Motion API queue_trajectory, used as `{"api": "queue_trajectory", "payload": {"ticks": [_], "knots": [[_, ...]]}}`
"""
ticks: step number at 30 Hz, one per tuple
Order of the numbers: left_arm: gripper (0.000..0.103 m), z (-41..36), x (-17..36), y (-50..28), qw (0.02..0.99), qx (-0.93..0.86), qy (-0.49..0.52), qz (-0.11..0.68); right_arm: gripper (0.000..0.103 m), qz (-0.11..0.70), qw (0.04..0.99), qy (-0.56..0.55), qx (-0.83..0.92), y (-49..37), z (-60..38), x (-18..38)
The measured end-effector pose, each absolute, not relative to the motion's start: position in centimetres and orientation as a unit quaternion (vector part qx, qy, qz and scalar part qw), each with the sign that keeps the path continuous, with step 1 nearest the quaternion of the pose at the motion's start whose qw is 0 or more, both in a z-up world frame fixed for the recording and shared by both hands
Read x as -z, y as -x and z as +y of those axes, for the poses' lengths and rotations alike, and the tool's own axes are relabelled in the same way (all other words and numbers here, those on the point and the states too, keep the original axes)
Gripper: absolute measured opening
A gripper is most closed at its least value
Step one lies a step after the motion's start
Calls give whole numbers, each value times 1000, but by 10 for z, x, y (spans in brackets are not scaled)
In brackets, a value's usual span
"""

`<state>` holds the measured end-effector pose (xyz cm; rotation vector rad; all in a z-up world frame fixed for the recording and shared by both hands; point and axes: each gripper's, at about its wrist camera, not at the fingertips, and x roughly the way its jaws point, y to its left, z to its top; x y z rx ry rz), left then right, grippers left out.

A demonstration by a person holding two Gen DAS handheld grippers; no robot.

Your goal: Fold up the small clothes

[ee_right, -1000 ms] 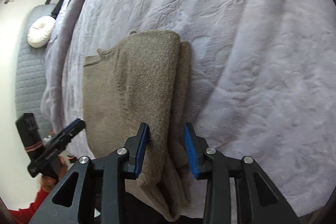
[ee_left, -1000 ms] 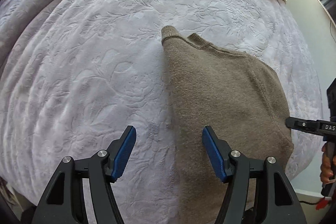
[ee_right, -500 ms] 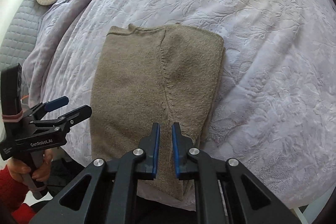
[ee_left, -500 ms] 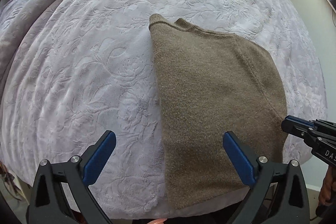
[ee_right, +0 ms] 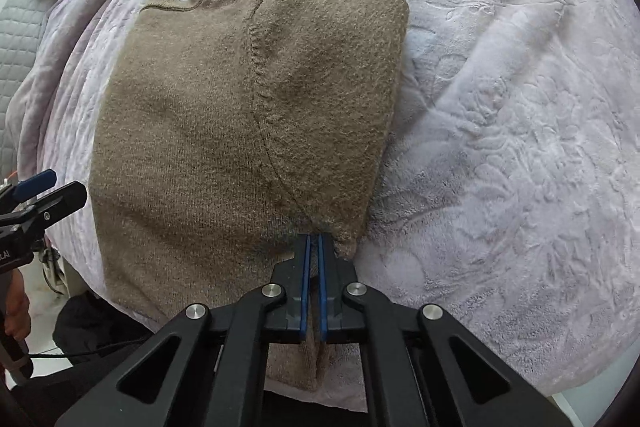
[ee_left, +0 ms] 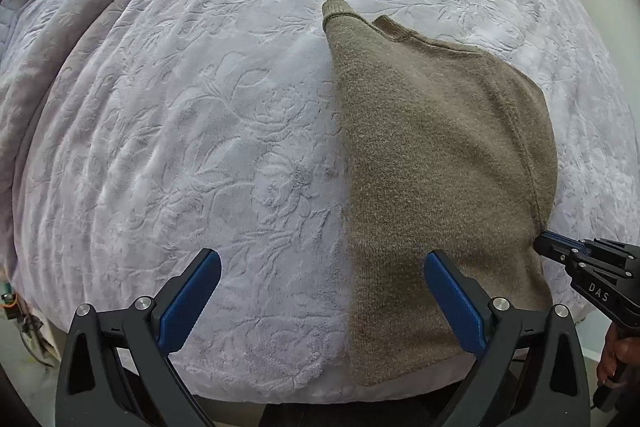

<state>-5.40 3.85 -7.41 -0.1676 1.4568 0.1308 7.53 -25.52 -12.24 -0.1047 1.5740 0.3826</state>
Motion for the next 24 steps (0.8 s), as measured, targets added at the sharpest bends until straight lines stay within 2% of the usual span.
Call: {"api": "queue_trajectory", "payload": {"ticks": [7,9,19,21,22,23,24], "knots": [[102,33,63,52,738,-40,86,668,3,711,688,19,-143,-68,-283,95],[102,31,59,49,739,-39,78,668,8,707,693,16,-139,-69,-286,83],[102,26,33,38,750,-31,87,655,10,696,706,0,-127,-85,-265,52],[102,24,29,38,751,-31,85,655,16,695,707,-3,-128,-90,-260,48],[102,23,28,37,751,-32,84,654,26,694,708,-4,-128,-90,-256,46],[102,23,27,37,752,-32,83,653,41,693,710,-3,-127,-91,-252,44],[102,23,26,36,752,-33,83,653,48,690,713,-2,-125,-93,-248,42]]}}
